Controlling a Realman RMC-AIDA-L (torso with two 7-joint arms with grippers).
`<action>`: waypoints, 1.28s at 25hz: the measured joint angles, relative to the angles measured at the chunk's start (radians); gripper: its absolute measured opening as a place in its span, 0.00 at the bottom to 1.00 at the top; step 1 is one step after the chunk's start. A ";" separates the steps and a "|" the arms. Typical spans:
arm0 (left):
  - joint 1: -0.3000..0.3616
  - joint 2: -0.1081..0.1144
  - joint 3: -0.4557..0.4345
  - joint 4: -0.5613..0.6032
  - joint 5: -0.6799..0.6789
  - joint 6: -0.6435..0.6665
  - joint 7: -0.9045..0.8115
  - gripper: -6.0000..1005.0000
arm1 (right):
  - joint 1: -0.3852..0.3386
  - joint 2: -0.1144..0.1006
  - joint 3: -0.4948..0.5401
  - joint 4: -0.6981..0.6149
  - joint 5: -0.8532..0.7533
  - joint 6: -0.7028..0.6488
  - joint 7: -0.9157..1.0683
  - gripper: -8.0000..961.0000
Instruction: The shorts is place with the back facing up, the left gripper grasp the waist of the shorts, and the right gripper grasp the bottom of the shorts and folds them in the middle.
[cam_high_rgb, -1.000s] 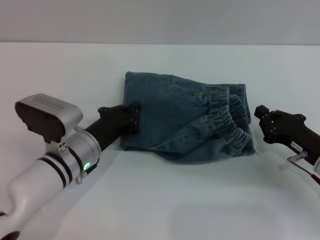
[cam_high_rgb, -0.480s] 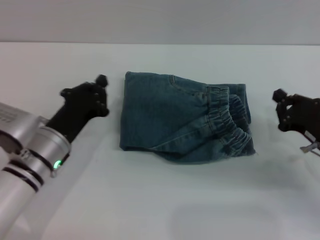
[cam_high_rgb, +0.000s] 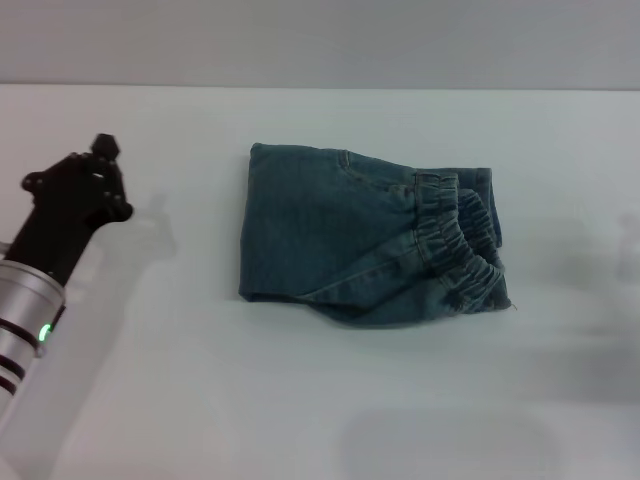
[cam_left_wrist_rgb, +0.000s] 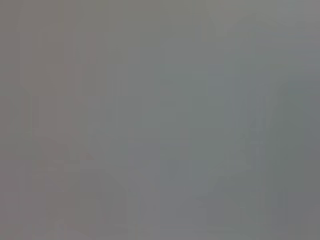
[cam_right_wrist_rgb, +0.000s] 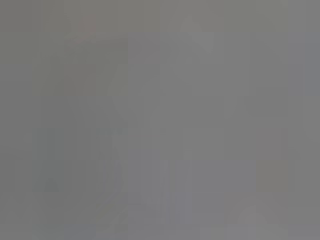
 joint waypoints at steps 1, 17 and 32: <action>0.000 0.000 -0.013 0.007 0.000 0.000 0.000 0.01 | -0.004 0.000 0.019 0.007 0.000 0.010 -0.005 0.02; -0.013 -0.002 -0.044 0.048 -0.037 0.007 0.016 0.41 | -0.012 -0.001 0.150 0.110 0.000 0.063 -0.040 0.53; -0.020 -0.002 -0.043 0.051 -0.035 0.011 0.030 0.77 | -0.019 0.001 0.220 0.195 0.000 0.215 -0.082 0.63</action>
